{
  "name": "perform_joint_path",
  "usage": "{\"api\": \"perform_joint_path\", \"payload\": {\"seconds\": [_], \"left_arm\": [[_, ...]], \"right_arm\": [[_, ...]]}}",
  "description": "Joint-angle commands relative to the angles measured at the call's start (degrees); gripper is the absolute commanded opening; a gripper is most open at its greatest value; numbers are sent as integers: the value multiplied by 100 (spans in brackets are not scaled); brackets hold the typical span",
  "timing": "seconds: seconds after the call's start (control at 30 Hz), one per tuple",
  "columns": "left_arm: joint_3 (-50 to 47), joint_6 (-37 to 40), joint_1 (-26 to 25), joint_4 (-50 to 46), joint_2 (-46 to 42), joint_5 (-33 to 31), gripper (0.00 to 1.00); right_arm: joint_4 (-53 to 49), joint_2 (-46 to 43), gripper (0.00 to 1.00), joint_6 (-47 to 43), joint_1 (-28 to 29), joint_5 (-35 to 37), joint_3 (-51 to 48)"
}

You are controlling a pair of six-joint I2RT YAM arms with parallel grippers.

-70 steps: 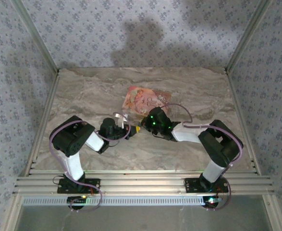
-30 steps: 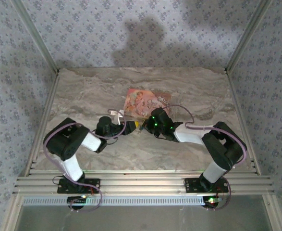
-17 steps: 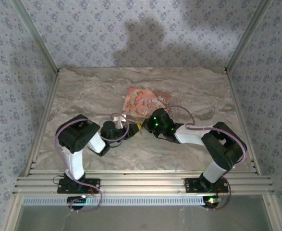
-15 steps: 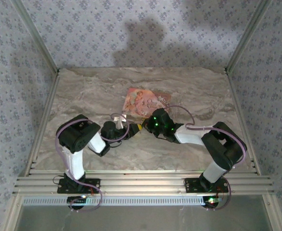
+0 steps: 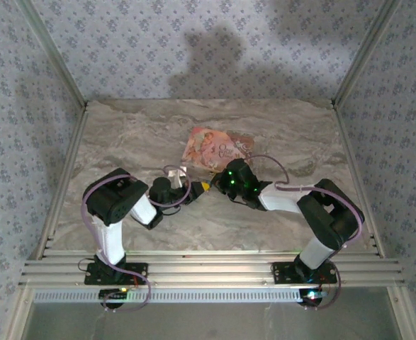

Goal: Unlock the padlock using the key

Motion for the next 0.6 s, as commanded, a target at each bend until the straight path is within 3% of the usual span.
{"api": "perform_joint_path", "payload": {"seconds": [0.0,0.13,0.23,0.43,0.57], "left_arm": [[86,189,-16,197,87,59,0],[60,338,-15,197,110,63,0],[60,424,-15,190,137,72,0],[30,955,-16,-210,-3,48,0],[-17,1555,-22,-738,-347,-3,0]], "right_arm": [[-213,68,0,290,64,-250,-85],[-383,-19,8,233,74,-198,-31],[-585,-120,24,183,75,-123,25],[-1034,-458,46,16,61,118,61],[-1334,-671,51,-142,34,234,80]]}}
